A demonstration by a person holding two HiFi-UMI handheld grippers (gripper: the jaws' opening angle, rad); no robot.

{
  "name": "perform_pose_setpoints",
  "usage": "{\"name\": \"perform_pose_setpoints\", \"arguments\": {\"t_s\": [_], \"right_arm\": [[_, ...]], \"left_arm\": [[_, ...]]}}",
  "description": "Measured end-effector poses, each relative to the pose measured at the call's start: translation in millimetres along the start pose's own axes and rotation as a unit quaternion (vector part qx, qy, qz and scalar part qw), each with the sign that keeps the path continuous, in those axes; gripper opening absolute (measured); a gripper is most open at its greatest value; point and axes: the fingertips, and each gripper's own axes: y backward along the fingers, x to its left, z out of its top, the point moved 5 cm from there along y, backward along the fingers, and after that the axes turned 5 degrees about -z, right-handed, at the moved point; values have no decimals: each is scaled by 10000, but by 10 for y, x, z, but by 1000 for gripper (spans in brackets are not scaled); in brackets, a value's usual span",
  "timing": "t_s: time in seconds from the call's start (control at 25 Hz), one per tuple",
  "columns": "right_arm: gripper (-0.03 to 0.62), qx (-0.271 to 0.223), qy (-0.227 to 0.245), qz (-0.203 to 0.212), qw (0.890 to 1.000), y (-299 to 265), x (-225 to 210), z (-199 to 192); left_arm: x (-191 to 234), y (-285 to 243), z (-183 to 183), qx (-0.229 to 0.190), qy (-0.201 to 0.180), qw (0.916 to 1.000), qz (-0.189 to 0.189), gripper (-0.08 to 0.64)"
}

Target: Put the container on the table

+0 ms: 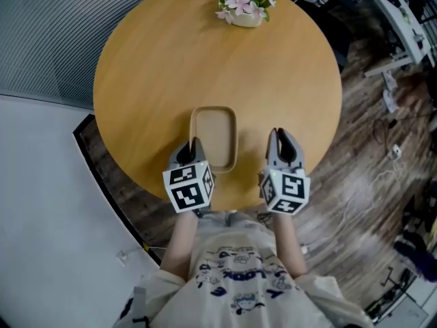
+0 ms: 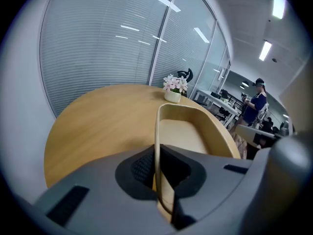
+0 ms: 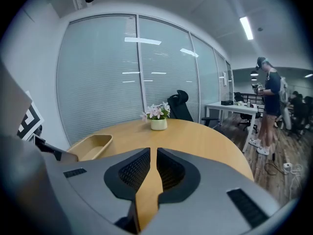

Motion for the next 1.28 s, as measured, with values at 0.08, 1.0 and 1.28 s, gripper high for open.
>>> {"name": "perform_pose_setpoints", "arguments": {"t_s": [0.08, 1.0, 1.28], "right_arm": [[40, 89, -2, -7, 10000, -72, -11, -54], [40, 776, -3, -59, 9970, -434, 169, -633], [40, 896, -31, -73, 9959, -472, 140, -739]], "left_arm": [[24, -93, -14, 78, 21, 10000, 16, 6], [373, -666, -351, 635, -141, 9977, 210, 8], [350, -770, -414, 689, -267, 9969, 263, 8]]}}
